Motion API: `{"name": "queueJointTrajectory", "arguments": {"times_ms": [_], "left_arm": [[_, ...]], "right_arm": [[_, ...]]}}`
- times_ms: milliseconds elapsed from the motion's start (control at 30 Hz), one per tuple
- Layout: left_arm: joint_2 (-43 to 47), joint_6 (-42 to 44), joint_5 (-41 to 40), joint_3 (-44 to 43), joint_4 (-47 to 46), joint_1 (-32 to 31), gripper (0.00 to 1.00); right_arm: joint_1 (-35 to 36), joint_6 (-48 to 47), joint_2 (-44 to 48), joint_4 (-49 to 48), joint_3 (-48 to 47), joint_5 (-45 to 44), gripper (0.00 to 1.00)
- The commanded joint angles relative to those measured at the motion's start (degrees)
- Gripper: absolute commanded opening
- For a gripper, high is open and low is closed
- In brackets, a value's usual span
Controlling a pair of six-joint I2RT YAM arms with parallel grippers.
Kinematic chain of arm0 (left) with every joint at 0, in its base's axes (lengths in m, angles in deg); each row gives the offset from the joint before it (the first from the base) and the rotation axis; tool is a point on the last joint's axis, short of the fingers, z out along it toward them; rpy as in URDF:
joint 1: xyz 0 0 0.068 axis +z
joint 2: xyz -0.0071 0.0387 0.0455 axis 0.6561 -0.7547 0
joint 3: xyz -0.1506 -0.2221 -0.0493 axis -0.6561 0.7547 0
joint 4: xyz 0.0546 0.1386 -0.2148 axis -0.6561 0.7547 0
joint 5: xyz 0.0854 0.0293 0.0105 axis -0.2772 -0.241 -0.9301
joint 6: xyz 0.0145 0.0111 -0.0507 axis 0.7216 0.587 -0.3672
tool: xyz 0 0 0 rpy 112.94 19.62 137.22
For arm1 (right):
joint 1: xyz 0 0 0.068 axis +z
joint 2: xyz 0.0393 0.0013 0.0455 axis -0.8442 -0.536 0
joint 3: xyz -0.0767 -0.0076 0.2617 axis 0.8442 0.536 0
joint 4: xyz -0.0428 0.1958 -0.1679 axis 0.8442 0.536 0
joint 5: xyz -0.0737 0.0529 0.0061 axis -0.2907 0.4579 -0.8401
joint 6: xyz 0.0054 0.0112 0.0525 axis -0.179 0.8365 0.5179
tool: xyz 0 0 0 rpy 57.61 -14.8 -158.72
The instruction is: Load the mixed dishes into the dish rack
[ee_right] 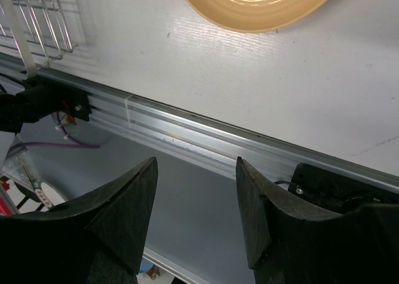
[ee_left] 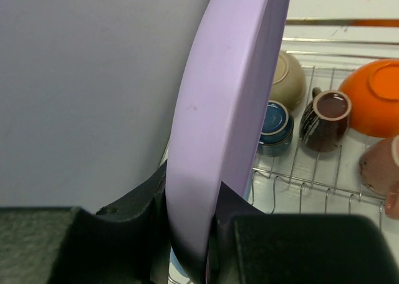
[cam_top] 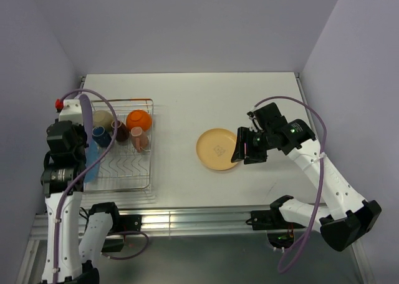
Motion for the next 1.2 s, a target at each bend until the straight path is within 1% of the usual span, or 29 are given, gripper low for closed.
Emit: {"name": "queueJointTrajectory", "arguments": {"times_ms": [0,100,267,367,533,667,800,933,1000,1067,1167], "left_arm": [[5.15,2.87,4.05,0.46,-0.93,0.48,0.0],[9.72,3.84,6.24,2.84,-0.49,0.48,0.0],[12.27,4.54,8.27,6.0,1.72,0.48,0.0],[13.77,6.03,11.61,7.76,1.8,0.48,0.0],[13.77,6.21,12.05,11.27,2.07,0.39,0.0],[13.08,4.72,7.24,11.81,2.33,0.48,0.0],[11.93,4.19,4.85,11.46,5.22,0.48,0.0],[12.72,3.05,5.02,11.54,6.72,0.48,0.0],[12.37,2.87,6.85,11.1,8.38,0.48,0.0],[12.46,2.52,6.96,10.75,8.75,0.39,0.0],[11.49,2.17,7.65,9.52,11.81,0.48,0.0]], "right_arm": [[0.41,-0.74,0.61,-1.06,-0.5,-0.88,0.61],[0.41,-0.74,0.08,-1.59,-0.24,-0.36,0.61],[0.5,-1.0,-0.45,-1.68,-0.41,-0.35,0.6],[0.76,-1.0,-0.54,-1.77,-0.24,-0.44,0.6],[1.03,-1.18,-0.71,-1.68,-0.41,-0.97,0.6],[1.12,-1.26,-0.98,-1.85,-0.24,-1.06,0.6],[1.2,-1.18,-1.15,-1.85,-0.5,-1.06,0.6],[1.29,-1.18,-1.42,-1.85,-0.5,-0.88,0.6],[1.47,-1.18,-1.68,-1.94,-0.5,-0.71,0.6],[1.55,-1.09,-1.85,-2.03,-0.5,-0.53,0.6],[1.64,-1.0,-2.12,-2.2,-0.5,-0.44,0.6]]}}
